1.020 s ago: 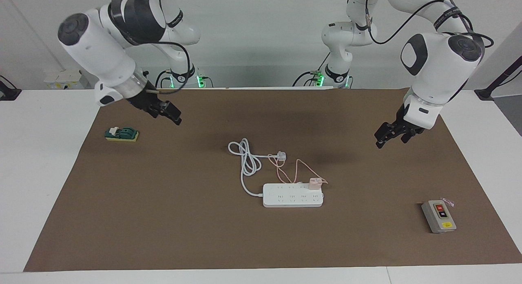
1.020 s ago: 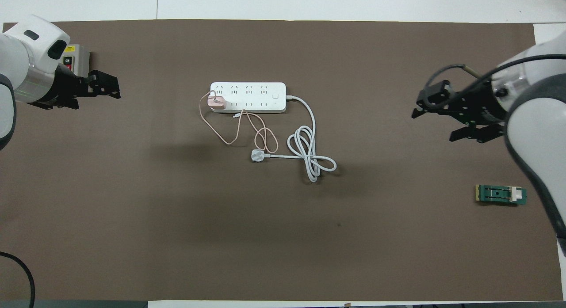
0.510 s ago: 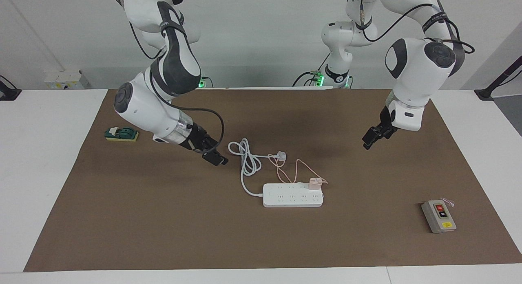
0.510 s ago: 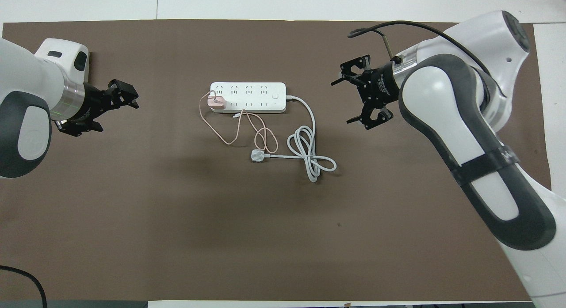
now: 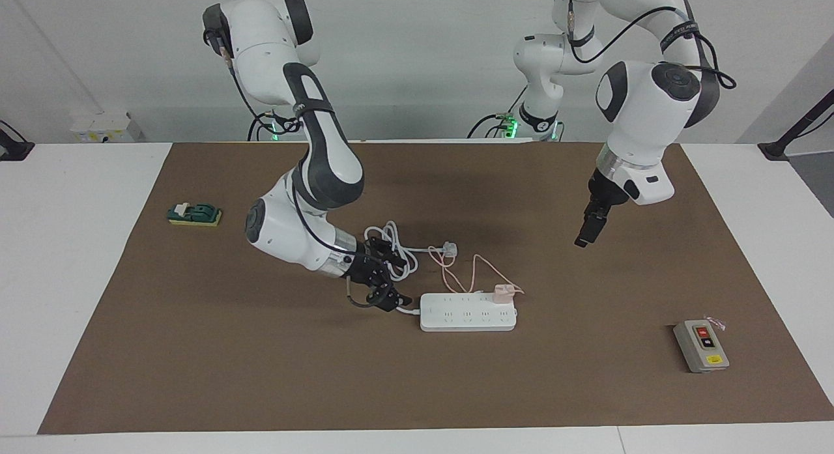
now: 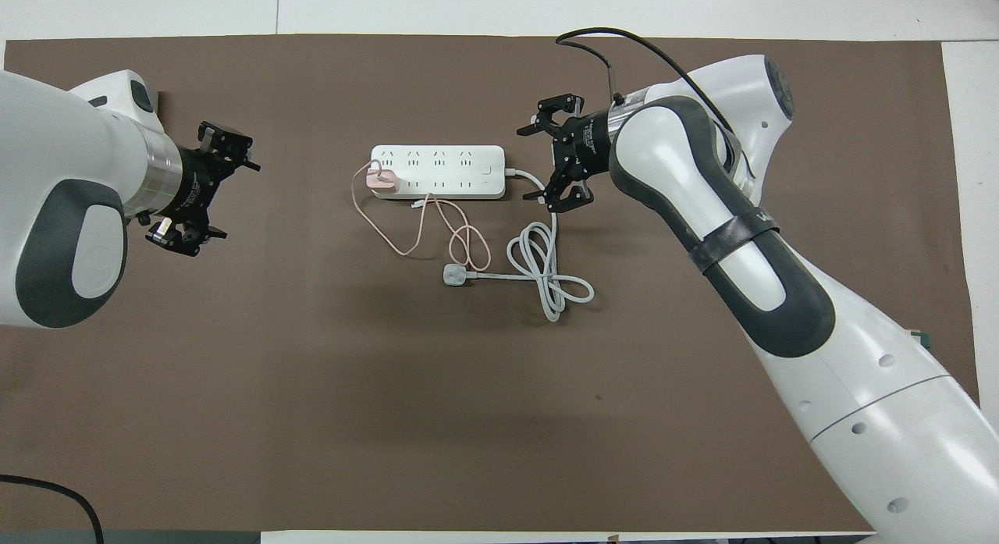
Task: Unplug charger and place it aside
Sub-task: 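Reach the left gripper to the pink charger while the right gripper reaches the strip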
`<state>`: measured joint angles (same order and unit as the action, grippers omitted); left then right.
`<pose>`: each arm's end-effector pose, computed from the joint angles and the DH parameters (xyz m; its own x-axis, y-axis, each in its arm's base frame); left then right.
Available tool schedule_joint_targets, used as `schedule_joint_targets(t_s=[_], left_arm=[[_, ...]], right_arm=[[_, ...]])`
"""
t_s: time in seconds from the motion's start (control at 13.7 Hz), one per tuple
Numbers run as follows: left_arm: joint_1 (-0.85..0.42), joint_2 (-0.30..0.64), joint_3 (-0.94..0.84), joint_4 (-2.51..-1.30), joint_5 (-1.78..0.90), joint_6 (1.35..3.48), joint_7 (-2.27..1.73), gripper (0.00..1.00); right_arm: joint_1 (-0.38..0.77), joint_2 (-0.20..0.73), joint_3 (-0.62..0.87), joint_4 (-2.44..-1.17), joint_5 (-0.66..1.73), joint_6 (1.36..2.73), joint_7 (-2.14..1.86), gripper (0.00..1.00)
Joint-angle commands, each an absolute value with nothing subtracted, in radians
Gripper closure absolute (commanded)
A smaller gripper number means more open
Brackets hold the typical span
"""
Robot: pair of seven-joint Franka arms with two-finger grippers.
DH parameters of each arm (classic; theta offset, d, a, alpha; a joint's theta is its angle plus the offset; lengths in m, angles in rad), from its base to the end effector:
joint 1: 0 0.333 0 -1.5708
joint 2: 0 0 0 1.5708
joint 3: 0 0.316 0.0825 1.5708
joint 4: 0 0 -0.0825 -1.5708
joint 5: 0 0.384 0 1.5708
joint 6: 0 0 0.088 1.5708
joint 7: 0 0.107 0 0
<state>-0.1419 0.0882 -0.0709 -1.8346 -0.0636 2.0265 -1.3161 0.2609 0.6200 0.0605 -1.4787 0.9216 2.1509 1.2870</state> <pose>0.5835 -0.1286 0.4885 0.4293 0.9024 -0.0379 0.8988 -0.4227 0.1160 0.6811 0.2528 0.3337 0.0777 -0.6867 -0.7228 -0.9970 -0.0549 -0.0550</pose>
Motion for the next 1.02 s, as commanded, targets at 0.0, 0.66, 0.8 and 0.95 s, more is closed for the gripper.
schedule_joint_targets(t_s=[0.0,0.66,0.8,0.95], left_arm=[[-0.172,0.197,-0.054,-1.731,-0.112,2.002,-1.533,0.0],[-0.334,0.437,-0.046,-1.545,-0.046,1.973,-1.881,0.0],[-0.324,0.437,-0.048,-1.545,-0.052,1.966,-1.902,0.0],[-0.333,0.439,-0.048,-1.543,-0.055,1.979,-1.962,0.0]], right_arm=[[0.259,0.702,0.06,-1.398,0.989,2.152,1.33,0.0],[0.31,0.848,0.058,-1.27,0.997,2.243,1.404,0.0],[0.316,0.854,0.057,-1.258,0.989,2.25,1.407,0.0],[0.349,0.861,0.057,-1.258,0.988,2.319,1.404,0.0]])
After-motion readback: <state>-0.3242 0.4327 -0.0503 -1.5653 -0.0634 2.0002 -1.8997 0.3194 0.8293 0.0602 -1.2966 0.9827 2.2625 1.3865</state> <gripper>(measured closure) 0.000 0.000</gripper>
